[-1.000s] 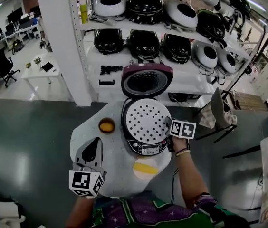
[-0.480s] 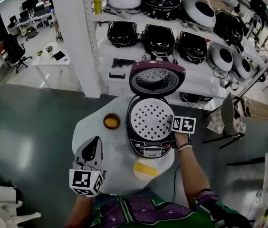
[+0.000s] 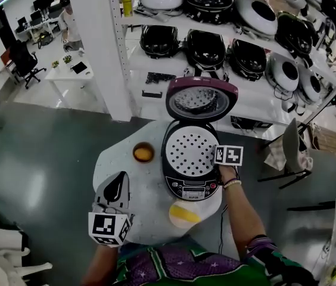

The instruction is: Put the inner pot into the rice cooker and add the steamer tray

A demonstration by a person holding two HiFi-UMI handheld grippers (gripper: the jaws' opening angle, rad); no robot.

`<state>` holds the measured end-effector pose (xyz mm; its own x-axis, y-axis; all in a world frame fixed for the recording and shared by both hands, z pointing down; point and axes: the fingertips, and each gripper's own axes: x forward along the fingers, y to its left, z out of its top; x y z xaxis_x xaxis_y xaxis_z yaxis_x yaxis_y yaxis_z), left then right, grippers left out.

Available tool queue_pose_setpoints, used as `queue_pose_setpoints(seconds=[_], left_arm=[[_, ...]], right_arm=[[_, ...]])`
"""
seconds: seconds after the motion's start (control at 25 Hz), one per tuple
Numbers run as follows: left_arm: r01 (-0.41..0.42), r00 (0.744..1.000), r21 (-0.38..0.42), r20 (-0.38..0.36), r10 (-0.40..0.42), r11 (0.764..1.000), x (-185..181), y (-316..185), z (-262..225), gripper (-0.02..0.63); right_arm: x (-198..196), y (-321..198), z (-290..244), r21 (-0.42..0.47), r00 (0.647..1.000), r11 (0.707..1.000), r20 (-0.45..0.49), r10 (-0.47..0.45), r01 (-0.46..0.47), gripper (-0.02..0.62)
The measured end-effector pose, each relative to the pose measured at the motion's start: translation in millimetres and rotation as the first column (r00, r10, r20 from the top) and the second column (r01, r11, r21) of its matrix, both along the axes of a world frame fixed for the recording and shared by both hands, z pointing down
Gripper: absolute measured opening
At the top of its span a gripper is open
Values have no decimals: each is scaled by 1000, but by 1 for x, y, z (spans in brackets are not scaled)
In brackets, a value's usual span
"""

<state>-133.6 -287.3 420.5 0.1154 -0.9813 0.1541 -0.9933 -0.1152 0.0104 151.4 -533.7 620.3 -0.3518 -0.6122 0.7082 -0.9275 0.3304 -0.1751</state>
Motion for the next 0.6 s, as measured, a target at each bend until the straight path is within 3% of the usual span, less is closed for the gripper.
queue_pose_setpoints(seconds=[0.28,0.4,0.6], left_arm=[[-12,1000,-3,8,12,1000,-1,1,-3,21],[-22,1000,-1,10,22,1000,-1,-1,-4,21],[-41,999,-2,6,41,999,-3,0,-7,21]], right_arm=[[-3,1,-3,37,995,999,-96,-23,27,25],[-5,0,-7,62,990,997,-135,-38,46,91],[-3,2,-17,102,986,994,-162,-25,42,147]])
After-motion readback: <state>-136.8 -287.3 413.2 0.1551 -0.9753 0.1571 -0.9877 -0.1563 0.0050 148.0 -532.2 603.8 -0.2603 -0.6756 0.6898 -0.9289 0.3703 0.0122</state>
